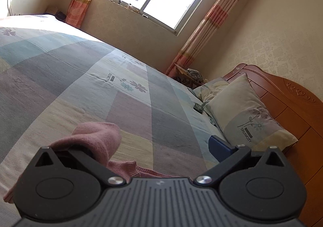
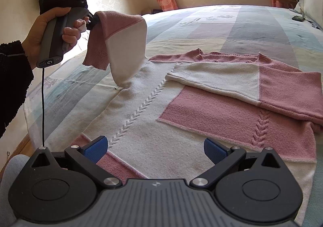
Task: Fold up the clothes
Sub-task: 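Lift the cuff with the left tool and carry the sleeve across the body, then lay the sleeve over the first folded sleeve and open the left tool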
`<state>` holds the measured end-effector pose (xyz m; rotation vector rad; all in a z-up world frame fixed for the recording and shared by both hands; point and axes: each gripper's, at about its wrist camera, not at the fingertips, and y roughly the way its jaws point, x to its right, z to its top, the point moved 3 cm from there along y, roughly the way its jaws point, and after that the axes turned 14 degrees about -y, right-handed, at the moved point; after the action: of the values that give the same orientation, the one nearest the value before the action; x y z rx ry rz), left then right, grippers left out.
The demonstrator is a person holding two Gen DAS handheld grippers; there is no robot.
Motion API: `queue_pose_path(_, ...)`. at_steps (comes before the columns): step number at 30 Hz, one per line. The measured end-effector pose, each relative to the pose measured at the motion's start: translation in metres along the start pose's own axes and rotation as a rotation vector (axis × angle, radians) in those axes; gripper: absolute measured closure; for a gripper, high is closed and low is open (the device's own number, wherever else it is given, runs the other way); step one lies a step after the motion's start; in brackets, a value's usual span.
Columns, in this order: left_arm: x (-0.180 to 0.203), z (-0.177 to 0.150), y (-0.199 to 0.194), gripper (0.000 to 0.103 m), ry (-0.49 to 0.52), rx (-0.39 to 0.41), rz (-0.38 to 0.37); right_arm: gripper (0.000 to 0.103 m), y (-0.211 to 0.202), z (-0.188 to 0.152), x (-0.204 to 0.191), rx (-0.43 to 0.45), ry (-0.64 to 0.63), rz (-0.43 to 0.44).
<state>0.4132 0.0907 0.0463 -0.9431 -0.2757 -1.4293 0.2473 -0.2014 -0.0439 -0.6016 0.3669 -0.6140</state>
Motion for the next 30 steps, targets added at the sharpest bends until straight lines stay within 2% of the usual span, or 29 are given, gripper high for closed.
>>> queue_pose_path(16, 0.03, -0.047, 0.054, 0.001, 0.026, -0.118, 0.023, 0.0, -0.018, -0.009, 0.012, 0.016, 0.027, -0.018)
queue_pose_path(24, 0.019, -0.074, 0.083, 0.001, -0.01, -0.178, 0.034, 0.0, -0.016, -0.012, 0.006, -0.01, -0.01, -0.025)
queue_pose_path(30, 0.011, -0.102, 0.101, 0.001, 0.015, -0.269, 0.046, 0.0, -0.013, -0.012, 0.001, -0.022, -0.035, -0.03)
